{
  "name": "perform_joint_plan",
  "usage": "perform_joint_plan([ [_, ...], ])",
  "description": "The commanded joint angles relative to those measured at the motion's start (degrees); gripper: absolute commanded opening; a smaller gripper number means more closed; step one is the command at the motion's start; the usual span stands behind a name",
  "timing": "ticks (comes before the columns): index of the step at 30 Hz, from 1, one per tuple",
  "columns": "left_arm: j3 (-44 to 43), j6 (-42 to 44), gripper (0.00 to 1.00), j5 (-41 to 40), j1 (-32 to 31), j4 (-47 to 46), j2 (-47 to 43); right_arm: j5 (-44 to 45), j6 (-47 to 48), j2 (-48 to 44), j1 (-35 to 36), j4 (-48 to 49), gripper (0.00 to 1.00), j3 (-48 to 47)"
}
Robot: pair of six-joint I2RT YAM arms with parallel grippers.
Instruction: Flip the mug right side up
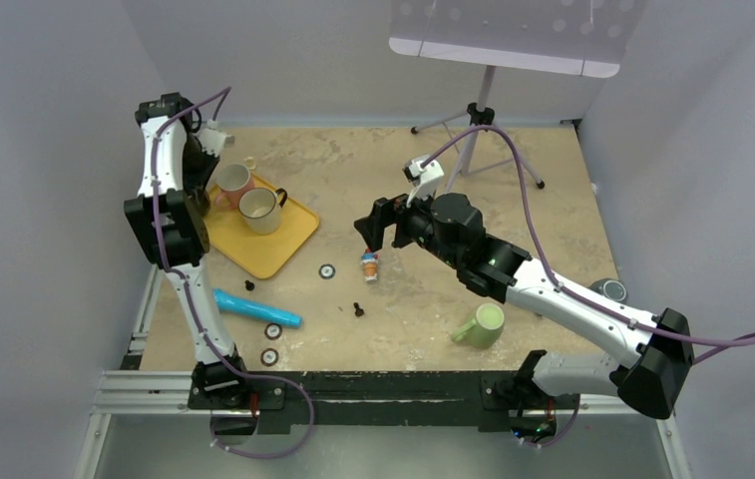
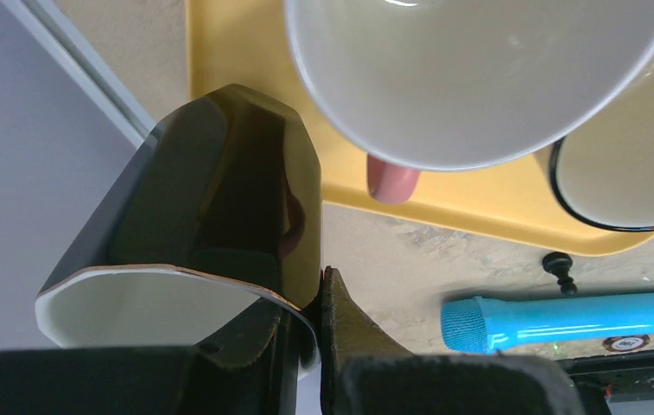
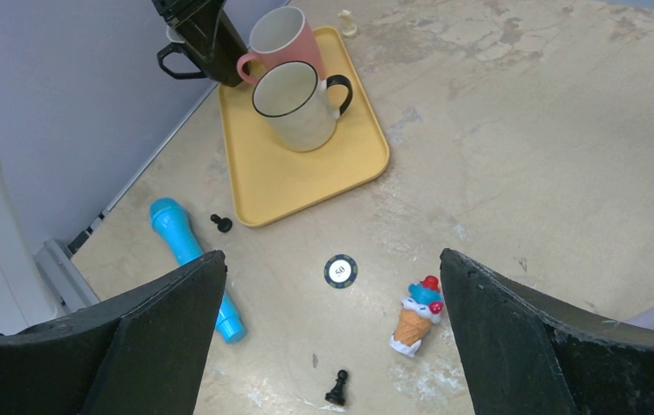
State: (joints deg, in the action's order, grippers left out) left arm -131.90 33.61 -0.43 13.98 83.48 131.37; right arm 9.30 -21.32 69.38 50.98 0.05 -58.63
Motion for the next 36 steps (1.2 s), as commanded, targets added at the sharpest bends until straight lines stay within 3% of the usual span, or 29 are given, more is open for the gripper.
perform_joint_plan([
  [1,-1.1,-0.9,0.00,1.9,-1.1,1.1,0.3,2.9,0.9,-0.3,-0.1,-1.7,0.98,-0.3],
  [12,0.5,-1.3,0.00,2.2,-1.8,0.6,3.5,7.2,-0.5,-3.0,-0.4,-6.2,0.98,-0.1],
  [14,0.6,-1.6,0.09,1.7,-1.7,0.0,3.0,7.6,-0.8,-3.6,-0.5,-6.8,0.98,0.0],
  [17,0.6,-1.8,0.38,1.2,-1.7,-1.3,0.5,10.2,-1.7,-4.4,-0.6,-9.1,0.98,-0.3],
  [20,1.2,-0.9,0.51,-1.1,-1.7,-4.2,-3.1,15.4,-4.9,-4.6,-1.3,-15.1,0.98,-1.3],
  [25,2.3,-0.5,0.59,-2.1,-1.7,-6.0,-9.3,20.6,-10.8,-4.3,-4.0,-27.2,0.98,-0.9],
  [28,7.3,0.1,0.63,-0.5,-1.9,-8.5,-15.1,23.7,-16.1,-4.9,-6.5,-33.2,0.98,2.4],
  [32,14.2,0.5,0.64,-0.5,-2.7,-12.4,-24.2,22.8,-20.6,-7.4,-13.2,-33.2,0.98,8.6],
  [36,20.4,0.0,0.66,3.4,-3.8,-12.7,-32.5,18.5,-23.7,-8.5,-14.2,-35.7,0.94,9.1],
])
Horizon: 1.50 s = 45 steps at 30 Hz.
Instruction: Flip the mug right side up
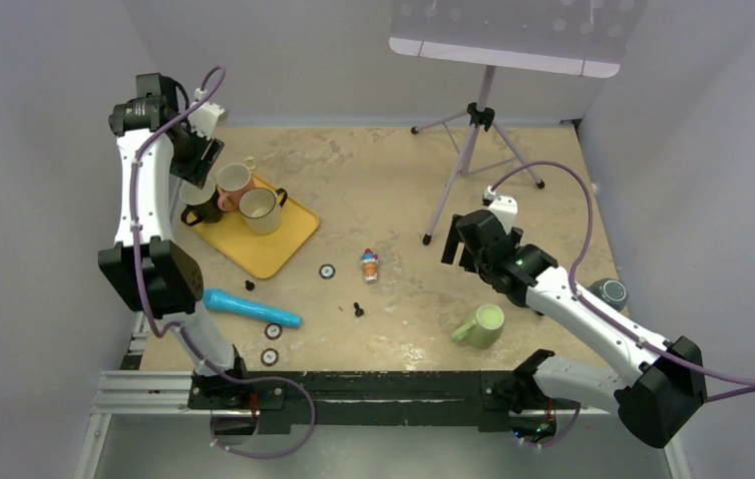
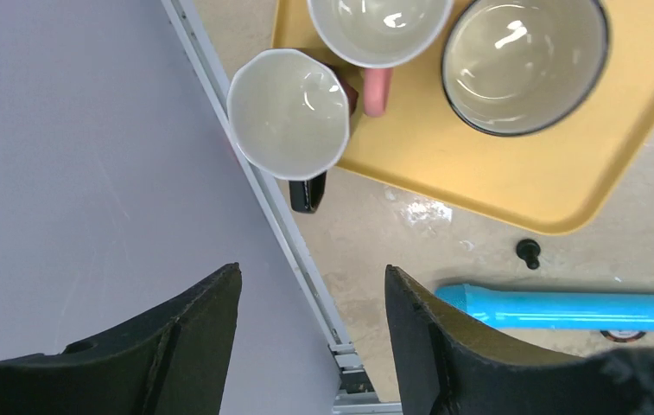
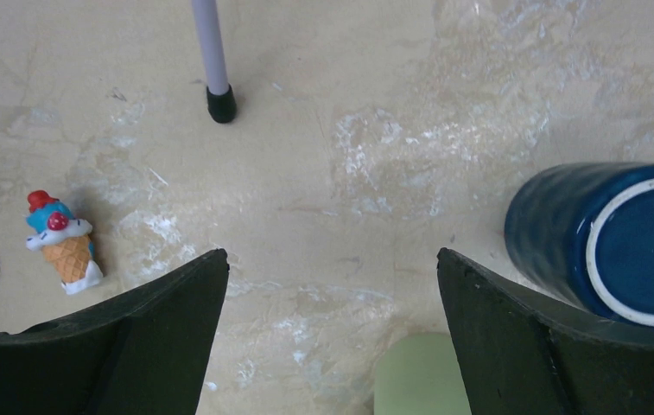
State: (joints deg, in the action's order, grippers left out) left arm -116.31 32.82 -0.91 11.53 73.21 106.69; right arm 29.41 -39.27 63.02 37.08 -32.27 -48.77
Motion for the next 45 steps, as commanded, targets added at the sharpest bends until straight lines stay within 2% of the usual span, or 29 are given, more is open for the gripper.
perform_joint_plan([
  [1,7.7,0.7,0.66,5.0,-1.7,-3.1,-10.1,-2.9,-5.0,-1.8,-0.2,-5.3,0.94,-2.3],
  [3,12.0,0.6,0.66,8.1,-2.2,-4.8,-15.1,-5.4,-5.7,-0.8,0.5,-14.1,0.93,-5.5],
  [6,22.2,-0.3,0.67,14.9,-3.4,-8.2,-22.2,-1.2,-10.8,-1.1,5.4,-28.9,0.93,-12.3],
  [8,27.6,-0.9,0.68,16.6,-5.1,-9.8,-25.7,-0.4,-15.4,-1.6,8.8,-37.9,0.93,-15.7],
  [10,32.1,-1.5,0.68,18.0,-6.8,-11.6,-28.8,-3.6,-18.2,-2.0,11.0,-41.0,0.93,-16.3],
  [12,35.1,-2.1,0.68,19.9,-7.6,-12.9,-31.8,-10.3,-18.4,-2.3,11.7,-39.8,0.91,-12.7],
  [16,36.8,-2.0,0.68,23.4,-7.6,-11.8,-34.2,-21.5,-18.0,-2.9,13.5,-36.5,0.73,-2.8],
  [18,37.1,-2.0,0.68,25.1,-7.7,-10.9,-34.9,-21.4,-20.5,-3.1,15.7,-36.2,0.71,-2.0],
  [20,37.5,-2.4,0.68,27.1,-7.6,-10.6,-35.7,-20.7,-21.8,-3.2,16.2,-35.1,0.73,-1.7],
  [23,38.1,-2.6,0.68,29.0,-7.7,-10.6,-36.8,-18.3,-23.6,-1.6,16.2,-31.7,0.73,0.0],
  [27,37.9,-2.4,0.68,29.6,-7.8,-10.1,-37.8,-13.6,-26.8,-0.1,16.1,-25.6,0.67,4.2],
  [32,37.5,-2.8,0.69,30.7,-7.9,-10.2,-37.6,0.9,-34.2,1.8,16.0,-26.9,0.63,4.1],
  [36,36.9,-2.6,0.69,31.2,-8.1,-8.9,-37.2,8.8,-40.6,3.7,16.0,-29.7,0.57,3.9],
  [41,37.0,-2.4,0.69,31.3,-8.0,-8.8,-37.3,12.2,-46.0,7.1,16.1,-31.6,0.56,5.0],
  [45,37.0,-2.2,0.69,32.4,-8.1,-8.4,-37.4,11.9,-44.2,17.0,16.0,-32.3,0.54,2.2],
])
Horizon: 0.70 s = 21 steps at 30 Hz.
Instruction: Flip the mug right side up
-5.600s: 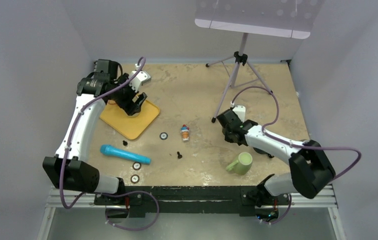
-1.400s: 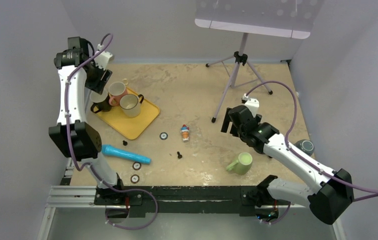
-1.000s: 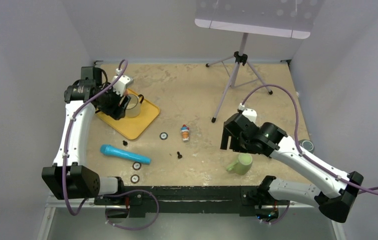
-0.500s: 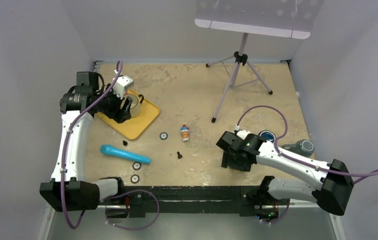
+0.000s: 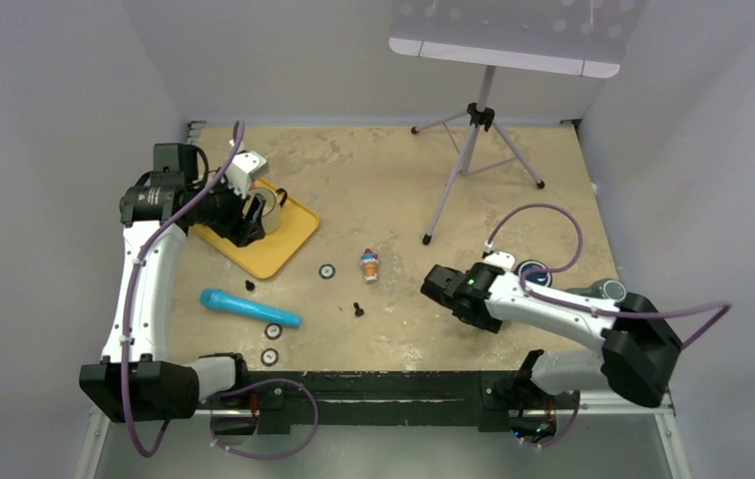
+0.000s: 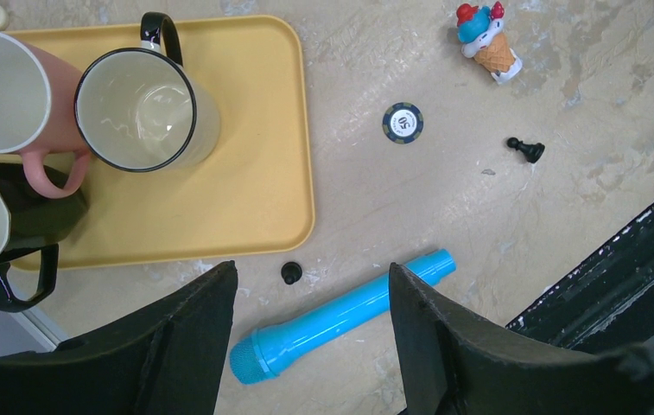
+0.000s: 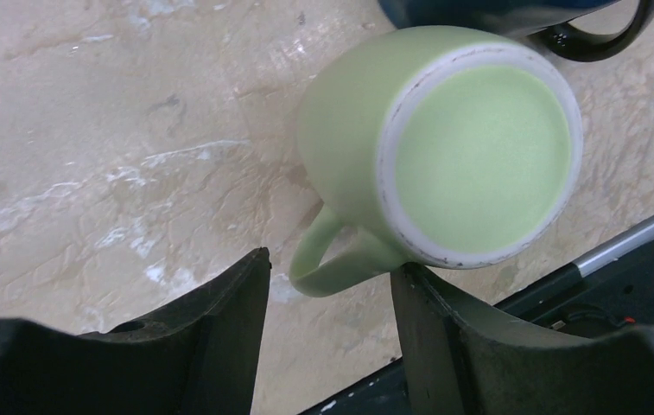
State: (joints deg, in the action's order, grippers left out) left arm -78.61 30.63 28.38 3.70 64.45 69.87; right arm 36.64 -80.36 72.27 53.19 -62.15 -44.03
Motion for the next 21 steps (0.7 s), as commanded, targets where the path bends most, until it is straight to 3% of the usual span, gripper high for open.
perform_joint_plan([
  [1,-0.7,0.2,0.69,3.3,-0.2,0.5,-0.6,4.7,-2.9,10.7,-0.1,-3.1,0.50,-3.5],
  [5,-0.3,0.8,0.69,3.8,-0.2,0.6,-1.9,5.6,-2.3,19.6,0.0,-5.1,0.36,-6.4],
  [9,0.3,1.4,0.69,4.6,-0.2,0.7,-3.3,5.9,-0.5,18.5,0.1,-3.1,0.00,-6.1],
  [14,0.6,1.5,0.69,4.3,-0.3,0.4,-3.9,5.8,4.4,14.2,0.8,1.5,0.00,-5.6],
  [18,0.0,1.7,0.69,5.3,-0.3,2.2,-4.0,9.4,6.8,8.1,6.7,2.6,0.00,-9.3],
  [21,-2.0,2.9,0.69,10.2,-0.3,5.7,-4.2,9.7,17.6,1.1,10.9,12.8,0.00,-13.2],
])
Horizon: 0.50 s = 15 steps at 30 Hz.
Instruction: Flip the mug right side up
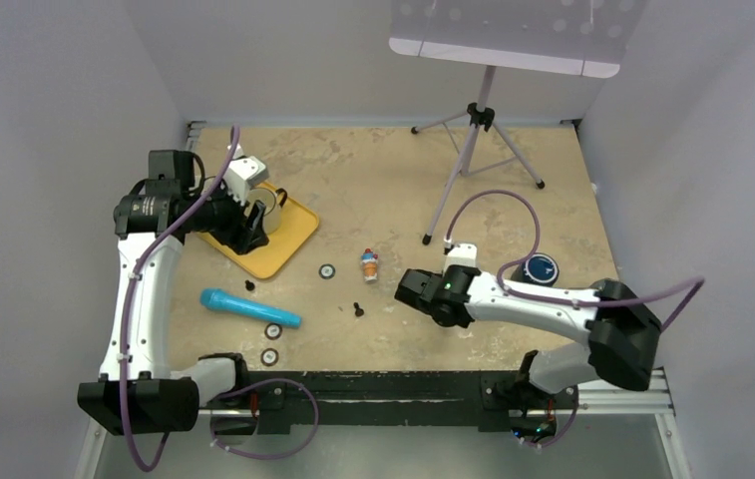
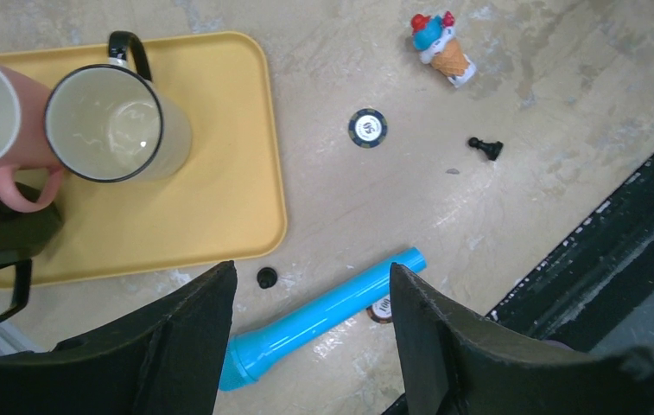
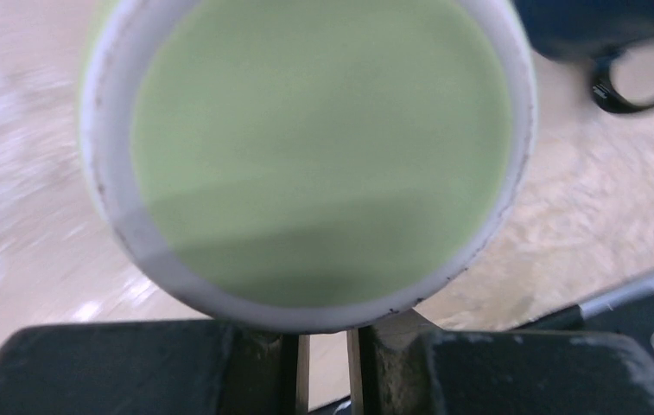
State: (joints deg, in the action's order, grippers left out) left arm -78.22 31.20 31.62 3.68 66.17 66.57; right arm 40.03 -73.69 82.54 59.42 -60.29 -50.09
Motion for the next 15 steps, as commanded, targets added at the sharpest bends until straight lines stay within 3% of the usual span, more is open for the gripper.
perform_joint_plan([
  [1,-3.5,2.7,0.70,9.5,-0.2,5.5,-0.8,5.2,15.3,-12.4,5.3,17.4,0.00,-7.3],
  [5,-9.2,3.5,0.74,21.9,-0.2,13.6,-0.7,-4.0,33.2,-24.9,5.5,51.1,0.00,-2.6],
  [8,-12.9,0.2,0.88,31.5,-0.4,16.2,-1.1,-12.6,41.3,-29.0,5.6,74.9,0.00,0.7],
  [10,-14.3,-4.0,0.99,37.8,-1.1,14.8,-2.3,-17.7,44.5,-27.3,5.6,82.1,0.00,-1.6],
  [15,-12.5,-25.5,1.00,45.0,-2.8,-5.2,-7.9,-26.6,47.8,-20.5,5.6,89.7,0.00,-9.6],
])
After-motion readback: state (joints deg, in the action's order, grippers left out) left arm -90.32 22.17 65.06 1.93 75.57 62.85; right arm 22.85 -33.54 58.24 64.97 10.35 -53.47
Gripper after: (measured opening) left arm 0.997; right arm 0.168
